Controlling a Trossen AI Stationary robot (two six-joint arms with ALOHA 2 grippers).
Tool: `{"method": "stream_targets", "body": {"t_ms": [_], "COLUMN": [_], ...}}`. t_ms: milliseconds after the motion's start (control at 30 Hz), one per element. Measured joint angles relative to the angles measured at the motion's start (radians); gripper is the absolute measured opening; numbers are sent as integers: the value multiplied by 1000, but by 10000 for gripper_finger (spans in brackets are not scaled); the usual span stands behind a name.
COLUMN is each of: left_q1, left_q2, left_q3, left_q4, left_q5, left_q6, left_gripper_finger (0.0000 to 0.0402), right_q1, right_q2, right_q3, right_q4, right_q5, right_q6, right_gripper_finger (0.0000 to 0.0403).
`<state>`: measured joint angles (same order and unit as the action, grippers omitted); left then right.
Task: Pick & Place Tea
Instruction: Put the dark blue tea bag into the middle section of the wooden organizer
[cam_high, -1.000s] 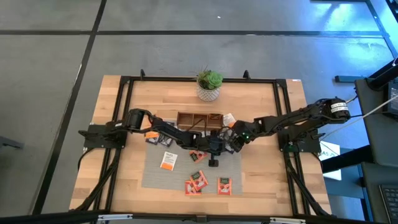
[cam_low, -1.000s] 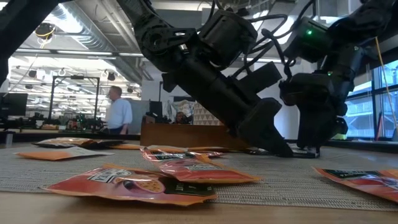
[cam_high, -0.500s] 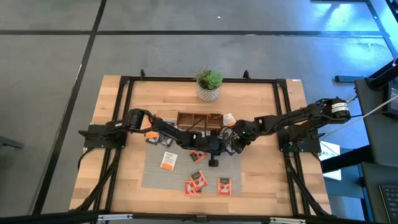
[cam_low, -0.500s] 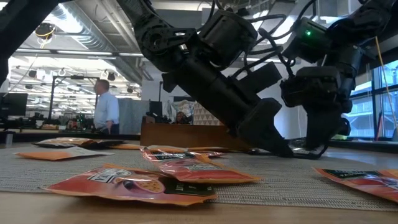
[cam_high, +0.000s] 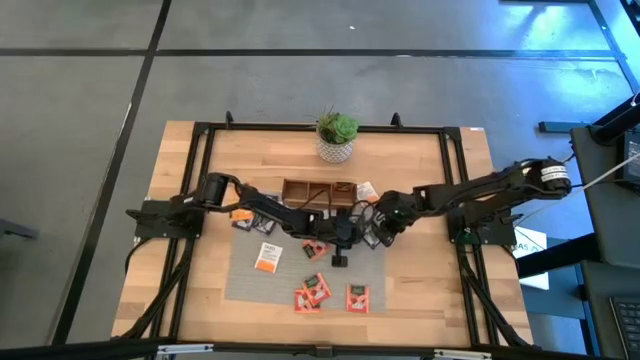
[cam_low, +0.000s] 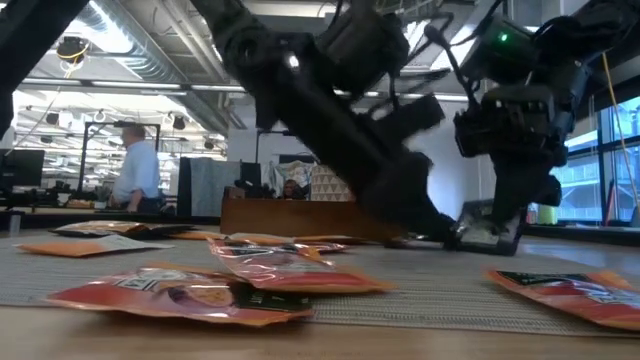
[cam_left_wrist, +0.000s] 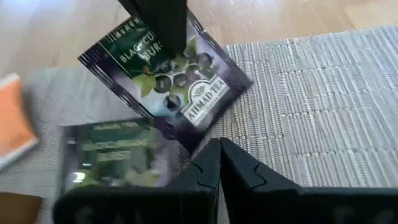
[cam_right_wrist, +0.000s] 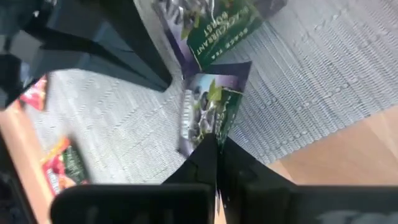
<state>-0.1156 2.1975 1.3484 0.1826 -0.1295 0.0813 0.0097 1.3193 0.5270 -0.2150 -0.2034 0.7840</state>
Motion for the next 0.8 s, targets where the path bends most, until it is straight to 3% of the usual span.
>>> {"method": "stream_targets", "body": {"t_ms": [133, 367, 467, 600, 800], "left_q1": [11, 98, 137, 161, 170], "left_q2": [-119, -377, -511, -699, -991], "left_q3": [4, -95, -215, -440, -745], "left_q4": [-56, -80, -49, 121, 225], "left_q5": [13, 171, 174, 173, 164], "left_q6": [29, 17, -21, -81, -166], "left_gripper_finger": [2, 3, 2, 6, 2], "right_q1": [0, 2, 4, 8, 6], "right_q2": [-80, -241, -283, -294, -237], "right_q3": [0, 2, 20, 91, 272], "right_q4": [-20, -60, -59, -59, -62], "right_q5": [48, 187, 221, 228, 290], "right_q6": [-4, -4, -10, -92, -249], "right_gripper_finger": [6, 4, 4, 5, 5]}}
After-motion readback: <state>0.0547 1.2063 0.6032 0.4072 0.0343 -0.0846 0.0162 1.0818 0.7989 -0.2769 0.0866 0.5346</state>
